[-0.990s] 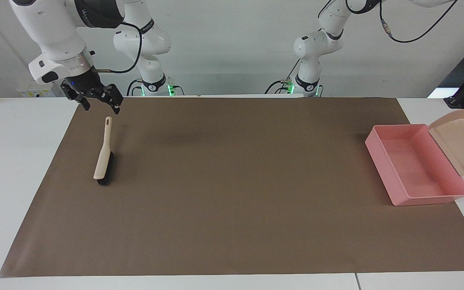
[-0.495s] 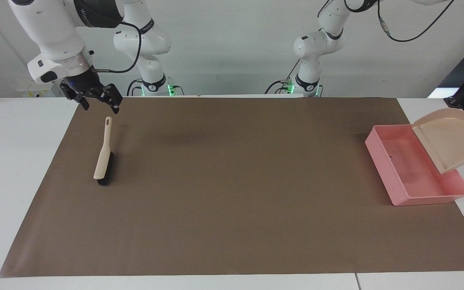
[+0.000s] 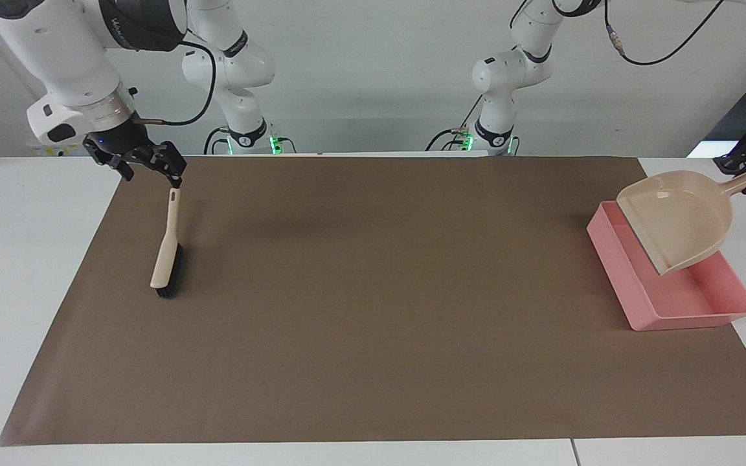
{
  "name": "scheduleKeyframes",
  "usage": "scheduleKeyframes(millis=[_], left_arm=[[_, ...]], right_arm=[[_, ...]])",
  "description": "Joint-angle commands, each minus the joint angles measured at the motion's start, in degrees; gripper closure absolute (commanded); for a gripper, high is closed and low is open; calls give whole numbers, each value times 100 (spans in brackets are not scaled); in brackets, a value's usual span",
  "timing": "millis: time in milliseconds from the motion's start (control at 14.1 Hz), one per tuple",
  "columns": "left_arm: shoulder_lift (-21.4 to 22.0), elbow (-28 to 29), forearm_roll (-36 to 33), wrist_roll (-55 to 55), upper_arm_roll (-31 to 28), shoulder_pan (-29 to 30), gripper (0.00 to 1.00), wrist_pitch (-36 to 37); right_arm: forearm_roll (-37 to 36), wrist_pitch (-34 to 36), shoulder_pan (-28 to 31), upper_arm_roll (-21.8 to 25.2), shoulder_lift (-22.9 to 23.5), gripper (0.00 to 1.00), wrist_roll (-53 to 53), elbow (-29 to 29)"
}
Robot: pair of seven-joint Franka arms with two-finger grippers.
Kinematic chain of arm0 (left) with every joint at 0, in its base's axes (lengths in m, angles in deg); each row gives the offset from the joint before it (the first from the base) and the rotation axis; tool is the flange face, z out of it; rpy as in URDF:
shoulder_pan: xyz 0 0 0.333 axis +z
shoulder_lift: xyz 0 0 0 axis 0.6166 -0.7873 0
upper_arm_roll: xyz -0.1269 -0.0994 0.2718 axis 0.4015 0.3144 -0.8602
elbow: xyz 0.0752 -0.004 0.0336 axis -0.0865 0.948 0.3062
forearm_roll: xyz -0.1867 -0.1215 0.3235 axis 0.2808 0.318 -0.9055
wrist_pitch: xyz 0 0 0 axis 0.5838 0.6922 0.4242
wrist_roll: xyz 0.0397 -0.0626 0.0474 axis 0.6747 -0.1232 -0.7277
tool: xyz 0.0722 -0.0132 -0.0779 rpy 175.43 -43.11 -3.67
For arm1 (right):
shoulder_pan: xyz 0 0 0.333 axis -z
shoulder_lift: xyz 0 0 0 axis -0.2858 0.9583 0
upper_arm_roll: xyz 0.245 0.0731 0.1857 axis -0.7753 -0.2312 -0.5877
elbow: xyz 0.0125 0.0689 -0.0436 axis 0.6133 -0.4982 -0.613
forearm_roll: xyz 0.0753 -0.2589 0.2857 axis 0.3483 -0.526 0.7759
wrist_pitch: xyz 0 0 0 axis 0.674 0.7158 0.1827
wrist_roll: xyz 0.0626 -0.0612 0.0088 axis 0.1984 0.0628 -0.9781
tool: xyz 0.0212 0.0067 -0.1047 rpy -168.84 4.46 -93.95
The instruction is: Clean e-waste and dump in bin
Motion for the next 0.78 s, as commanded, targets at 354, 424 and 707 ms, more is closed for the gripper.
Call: scheduleKeyframes(millis=[354, 424, 707], left_arm=[[1240, 2514, 152, -848, 53, -1498, 100, -973], [1338, 2797, 152, -1139, 53, -1710, 100, -1097], [1601, 3798, 125, -2027, 70, -2676, 100, -2060]], right_arm=[[-18, 43, -84, 51, 7, 1, -256, 58], [-36, 34, -84, 51, 7, 1, -248, 58], [-53, -380, -84, 51, 25, 1, -257, 76]])
